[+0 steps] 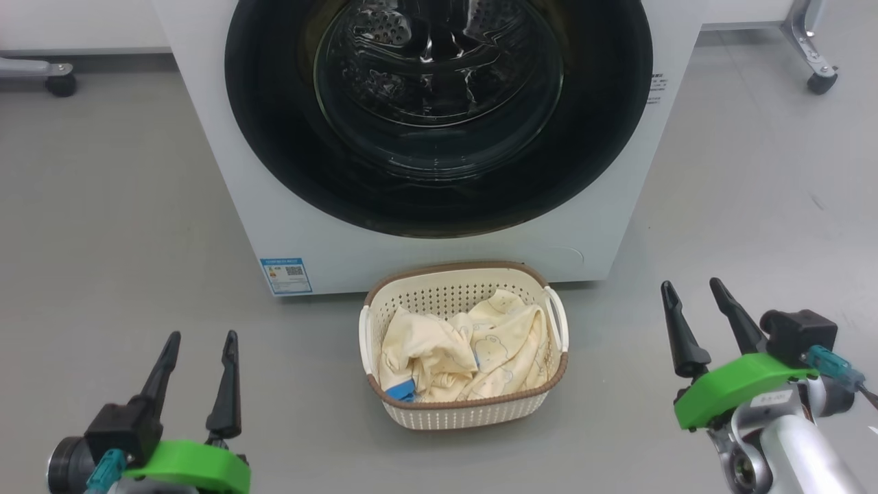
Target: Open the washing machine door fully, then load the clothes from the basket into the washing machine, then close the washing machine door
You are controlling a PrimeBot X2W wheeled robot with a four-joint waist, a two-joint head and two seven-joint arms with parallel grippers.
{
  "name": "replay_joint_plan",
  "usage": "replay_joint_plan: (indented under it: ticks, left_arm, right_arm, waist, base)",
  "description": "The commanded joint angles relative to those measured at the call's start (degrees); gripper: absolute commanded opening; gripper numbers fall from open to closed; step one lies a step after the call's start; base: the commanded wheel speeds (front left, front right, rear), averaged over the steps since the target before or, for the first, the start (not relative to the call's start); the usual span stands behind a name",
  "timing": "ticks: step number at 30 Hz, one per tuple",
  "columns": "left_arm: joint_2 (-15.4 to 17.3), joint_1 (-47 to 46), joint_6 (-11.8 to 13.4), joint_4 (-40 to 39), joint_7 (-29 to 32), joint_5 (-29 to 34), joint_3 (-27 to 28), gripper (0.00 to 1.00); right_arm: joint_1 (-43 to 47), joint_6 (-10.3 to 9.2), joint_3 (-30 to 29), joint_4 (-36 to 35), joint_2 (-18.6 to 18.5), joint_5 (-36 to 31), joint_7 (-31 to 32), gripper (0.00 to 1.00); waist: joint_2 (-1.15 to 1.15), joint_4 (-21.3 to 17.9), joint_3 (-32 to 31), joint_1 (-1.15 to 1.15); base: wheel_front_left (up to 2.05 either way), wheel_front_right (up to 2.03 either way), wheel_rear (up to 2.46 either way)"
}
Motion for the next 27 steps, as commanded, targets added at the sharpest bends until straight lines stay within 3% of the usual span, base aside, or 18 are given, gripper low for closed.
replay_joint_plan:
  ticks: [1, 21, 27]
  left_arm:
    - [0.7, -2.0, 0.8, -1.3, -0.8, 0.4, 3.0, 1.00]
    - [-0.1, -2.7, 3.4, 0.7, -0.8, 0.4, 5.8, 1.00]
    - [-0.3, -3.1, 3.1, 0.7, -0.8, 0.4, 5.9, 1.00]
  right_arm:
    - [-1.9, -0.19, 0.5, -2.2, -0.6, -0.9, -0.3, 1.00]
    - [-1.4, -0.19, -3.7, -2.2, 1.0, -4.4, 0.6, 1.00]
    - [-1.5, -0.19, -3.8, -2.5, 1.3, -4.4, 0.5, 1.00]
  waist:
    - [0.00, 0.0, 0.0, 0.00]
    - [0.00, 0.0, 0.4, 0.00]
    - [0.00, 0.0, 0.5, 0.00]
  base:
    - [0.00, 0.00, 0.00]
    - [0.00, 0.00, 0.00]
    - [0.00, 0.00, 0.00]
